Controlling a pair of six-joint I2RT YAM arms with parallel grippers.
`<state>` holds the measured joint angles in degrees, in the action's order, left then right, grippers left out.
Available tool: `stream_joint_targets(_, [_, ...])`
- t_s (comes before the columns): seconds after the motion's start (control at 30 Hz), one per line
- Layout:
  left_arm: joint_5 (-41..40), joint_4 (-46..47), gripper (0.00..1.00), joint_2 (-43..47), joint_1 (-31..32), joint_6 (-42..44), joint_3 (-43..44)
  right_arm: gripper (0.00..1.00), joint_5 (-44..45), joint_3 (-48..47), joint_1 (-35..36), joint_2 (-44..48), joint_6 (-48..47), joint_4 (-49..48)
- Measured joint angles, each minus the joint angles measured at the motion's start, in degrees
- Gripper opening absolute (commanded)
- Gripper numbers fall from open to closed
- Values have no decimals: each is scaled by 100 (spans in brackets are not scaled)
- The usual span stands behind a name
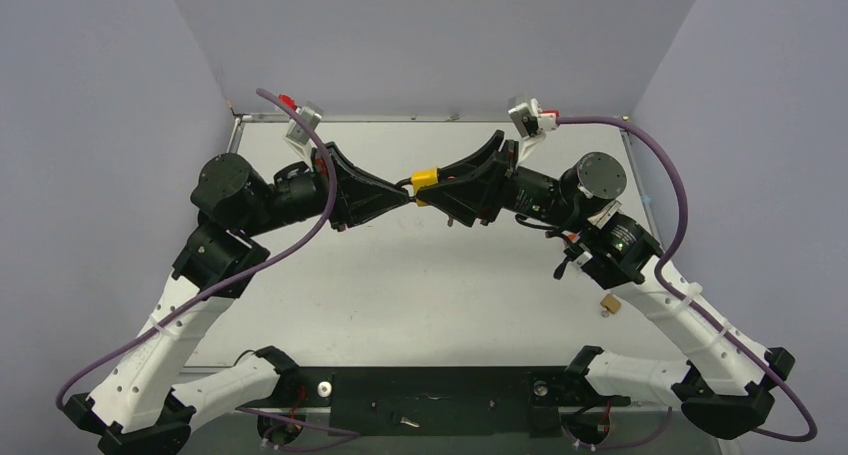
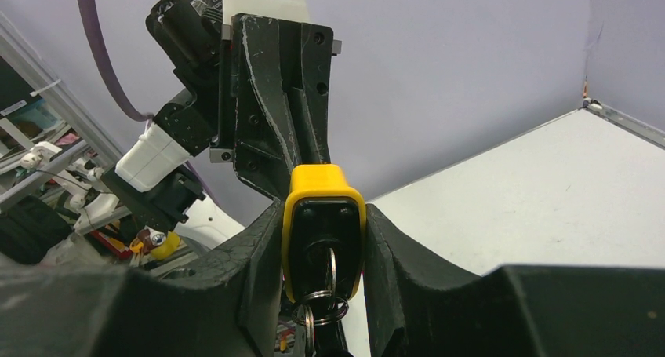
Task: Lock with the key
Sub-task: Lock the lock.
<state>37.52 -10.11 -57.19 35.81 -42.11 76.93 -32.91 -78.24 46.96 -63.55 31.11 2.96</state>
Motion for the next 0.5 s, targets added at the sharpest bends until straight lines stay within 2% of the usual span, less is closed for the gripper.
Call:
stream_joint_targets(0.33, [-35,-35,0,20,0,-26,26,0,11,76,35,-11,103,-214])
stream_joint_targets(0.4, [-85,-164,3,42,-2,52,33,0,7,149,28,2,111,-254])
stream_joint_targets(0.43, [-103,-243,8,57,-4,87,33,0,-15,201,17,11,140,-282])
stream_joint_targets(0.5, [-122,-361,13,72,-17,136,33,0,-105,326,-33,28,254,-393])
